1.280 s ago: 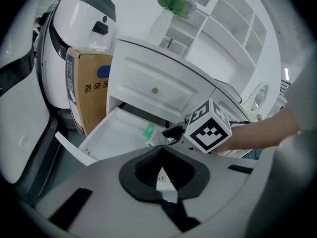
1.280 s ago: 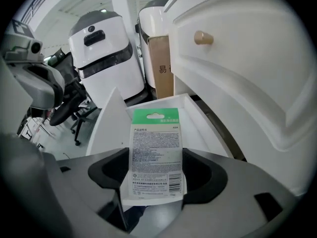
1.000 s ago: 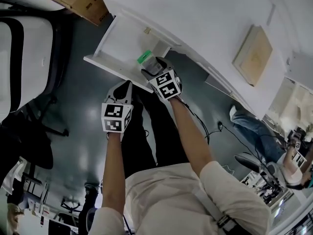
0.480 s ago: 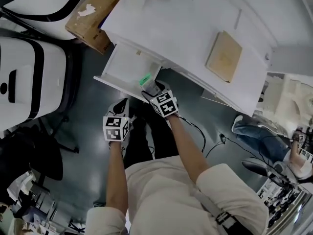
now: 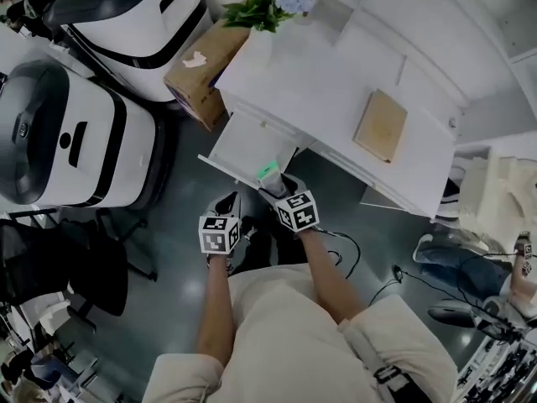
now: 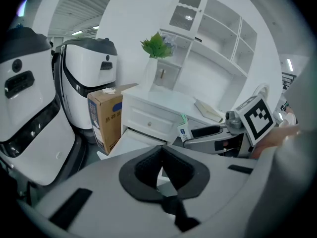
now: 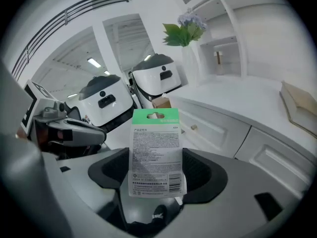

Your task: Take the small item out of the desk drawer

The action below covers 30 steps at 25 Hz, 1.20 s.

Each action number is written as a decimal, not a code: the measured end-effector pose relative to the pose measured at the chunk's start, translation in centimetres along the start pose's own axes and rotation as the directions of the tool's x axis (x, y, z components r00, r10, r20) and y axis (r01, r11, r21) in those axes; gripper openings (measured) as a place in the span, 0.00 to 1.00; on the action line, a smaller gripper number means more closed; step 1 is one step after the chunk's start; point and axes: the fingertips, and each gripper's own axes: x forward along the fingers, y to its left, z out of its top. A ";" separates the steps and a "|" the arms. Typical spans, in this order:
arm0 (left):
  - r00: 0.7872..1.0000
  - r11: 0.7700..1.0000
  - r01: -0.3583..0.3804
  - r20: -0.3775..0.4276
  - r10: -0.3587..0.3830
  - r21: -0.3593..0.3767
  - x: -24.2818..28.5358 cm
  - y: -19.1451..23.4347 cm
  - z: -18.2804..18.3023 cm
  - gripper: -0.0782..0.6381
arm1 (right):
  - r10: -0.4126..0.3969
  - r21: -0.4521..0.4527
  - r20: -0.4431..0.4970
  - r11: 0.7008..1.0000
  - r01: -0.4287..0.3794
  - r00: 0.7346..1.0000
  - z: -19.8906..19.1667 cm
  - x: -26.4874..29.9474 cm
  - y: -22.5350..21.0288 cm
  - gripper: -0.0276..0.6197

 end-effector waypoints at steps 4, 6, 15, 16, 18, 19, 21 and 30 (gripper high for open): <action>1.000 0.999 -0.008 0.023 0.007 0.035 -1.9 -0.2 1.3 0.13 | 0.019 -0.030 0.033 0.999 -0.018 0.999 1.8 -1.4 2.2 0.58; 0.999 0.998 -0.017 0.039 0.015 0.054 -2.7 0.0 2.0 0.13 | 0.035 -0.036 0.062 0.999 -0.033 0.997 3.0 -1.8 3.2 0.58; 0.999 0.985 -0.014 0.040 0.007 0.173 -6.5 0.1 1.6 0.13 | 0.086 -0.036 0.158 0.996 -0.081 0.984 4.3 -4.0 7.3 0.58; 0.999 0.983 -0.020 0.041 0.012 0.183 -7.0 0.4 1.7 0.13 | 0.092 -0.033 0.167 0.996 -0.088 0.982 4.4 -4.1 7.6 0.58; 0.999 0.982 -0.024 0.043 0.016 0.188 -7.3 1.3 1.4 0.13 | 0.099 -0.030 0.179 0.995 -0.095 0.979 4.6 -4.1 7.9 0.58; 0.999 0.983 -0.024 0.041 0.017 0.183 -7.3 1.6 1.0 0.13 | 0.099 -0.030 0.179 0.995 -0.095 0.979 4.6 -4.1 7.9 0.58; 0.999 0.985 -0.019 0.031 0.014 0.172 -7.0 1.9 0.0 0.13 | 0.098 -0.025 0.178 0.995 -0.095 0.979 4.5 -4.1 7.6 0.58; 1.000 0.977 0.012 0.012 -0.015 0.213 -6.1 1.4 -0.4 0.13 | 0.106 0.005 0.211 0.994 -0.109 0.972 5.0 -3.9 7.3 0.58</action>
